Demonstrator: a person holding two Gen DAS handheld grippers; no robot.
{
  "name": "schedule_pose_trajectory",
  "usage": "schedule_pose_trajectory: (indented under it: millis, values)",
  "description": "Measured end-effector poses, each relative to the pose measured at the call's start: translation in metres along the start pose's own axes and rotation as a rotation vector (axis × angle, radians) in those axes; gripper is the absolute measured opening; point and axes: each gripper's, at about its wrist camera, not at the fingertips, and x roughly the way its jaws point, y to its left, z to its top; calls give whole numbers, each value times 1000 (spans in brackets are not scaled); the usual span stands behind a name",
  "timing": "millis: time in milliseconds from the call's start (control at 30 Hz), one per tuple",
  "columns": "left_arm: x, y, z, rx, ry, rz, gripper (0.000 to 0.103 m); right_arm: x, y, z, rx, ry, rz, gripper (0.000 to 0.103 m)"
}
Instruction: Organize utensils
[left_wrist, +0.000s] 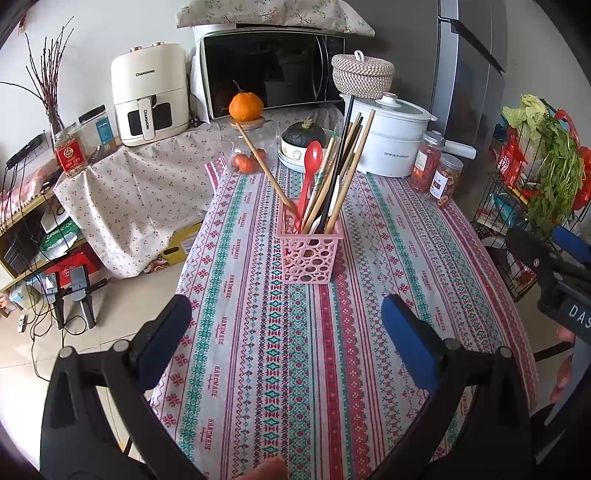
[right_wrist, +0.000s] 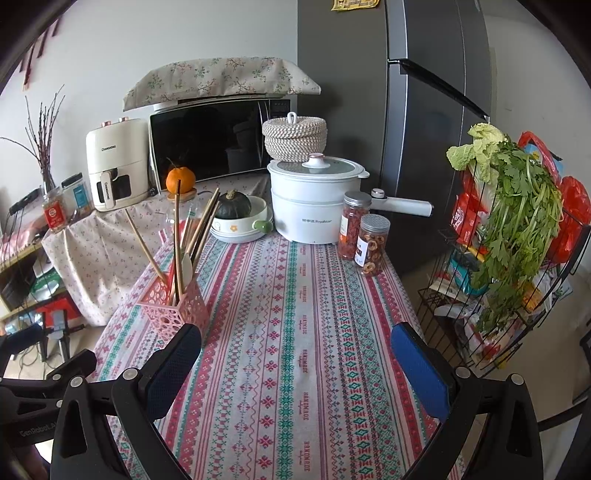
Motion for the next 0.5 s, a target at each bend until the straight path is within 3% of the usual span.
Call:
schedule_pose_trajectory:
  millis: [500]
  values:
    - [1,-4,-2,-8,20,-49,102,1,1,-2,-1,3,2,103]
